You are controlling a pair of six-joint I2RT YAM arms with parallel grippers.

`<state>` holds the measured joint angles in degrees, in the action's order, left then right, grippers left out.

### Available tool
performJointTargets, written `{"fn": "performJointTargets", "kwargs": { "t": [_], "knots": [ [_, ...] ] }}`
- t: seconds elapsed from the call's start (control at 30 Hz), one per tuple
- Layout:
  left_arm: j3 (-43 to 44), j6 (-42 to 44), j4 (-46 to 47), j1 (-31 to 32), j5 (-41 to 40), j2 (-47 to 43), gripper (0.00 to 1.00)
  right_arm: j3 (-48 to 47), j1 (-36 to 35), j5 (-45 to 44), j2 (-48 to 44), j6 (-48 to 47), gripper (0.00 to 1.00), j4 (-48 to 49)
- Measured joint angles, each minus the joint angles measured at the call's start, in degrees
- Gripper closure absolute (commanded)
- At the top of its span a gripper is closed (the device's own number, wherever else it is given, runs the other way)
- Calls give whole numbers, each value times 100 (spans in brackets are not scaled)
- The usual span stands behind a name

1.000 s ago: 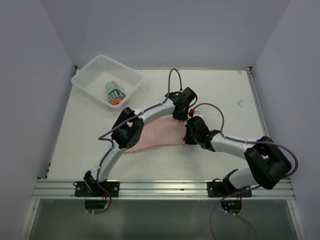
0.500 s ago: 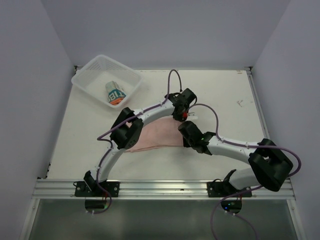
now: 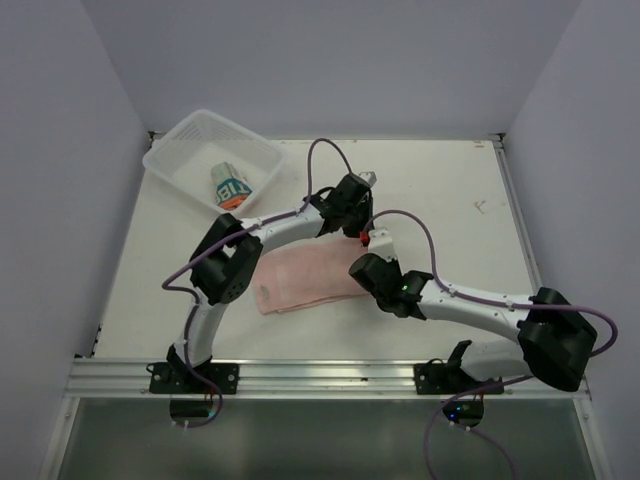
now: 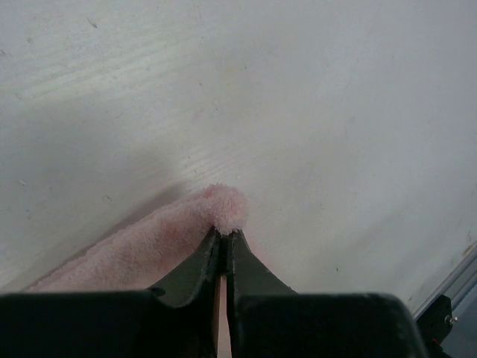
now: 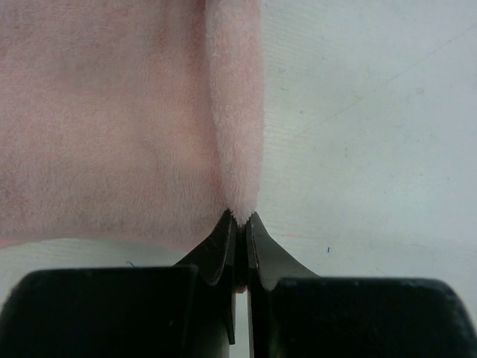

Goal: Roll the towels
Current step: Roll the towel

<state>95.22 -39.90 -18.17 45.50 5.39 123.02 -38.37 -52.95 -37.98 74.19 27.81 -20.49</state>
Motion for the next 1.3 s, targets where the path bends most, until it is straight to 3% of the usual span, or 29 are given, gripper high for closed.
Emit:
{"fn": "performJointTargets", "kwargs": {
  "t": [0.2, 0.6, 1.3],
  "knots": [
    [-415, -4, 501, -136, 481, -68, 100, -308, -522, -597, 275, 0, 100, -297],
    [-944, 13, 894, -238, 588, -262, 100, -885, -999, -1058, 1259, 11, 100, -723],
    [-1633, 267, 1134, -389, 337, -568, 100, -922, -1121, -831, 1722, 111, 100, -109]
  ]
}}
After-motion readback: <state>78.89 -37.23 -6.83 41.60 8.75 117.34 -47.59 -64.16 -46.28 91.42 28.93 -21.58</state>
